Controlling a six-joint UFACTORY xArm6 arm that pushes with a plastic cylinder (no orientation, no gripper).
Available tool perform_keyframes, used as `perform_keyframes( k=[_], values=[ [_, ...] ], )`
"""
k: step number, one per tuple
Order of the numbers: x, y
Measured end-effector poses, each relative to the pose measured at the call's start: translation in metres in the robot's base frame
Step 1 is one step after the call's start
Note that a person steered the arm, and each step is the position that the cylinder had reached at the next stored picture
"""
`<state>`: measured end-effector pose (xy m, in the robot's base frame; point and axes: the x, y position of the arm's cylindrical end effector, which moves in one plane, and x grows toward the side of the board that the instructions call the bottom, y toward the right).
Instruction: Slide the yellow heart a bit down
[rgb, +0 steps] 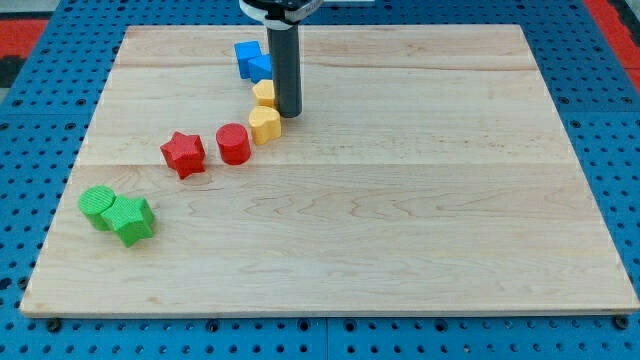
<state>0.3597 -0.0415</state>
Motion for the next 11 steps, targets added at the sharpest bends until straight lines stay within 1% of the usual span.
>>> perform_keyframes(
  k=[5, 6, 8, 9, 11],
  values=[
    [-0.006, -0.001],
    [0.007, -0.001],
    [0.056, -0.001],
    [0.065, -0.002],
    [0.068, -0.002]
  ],
)
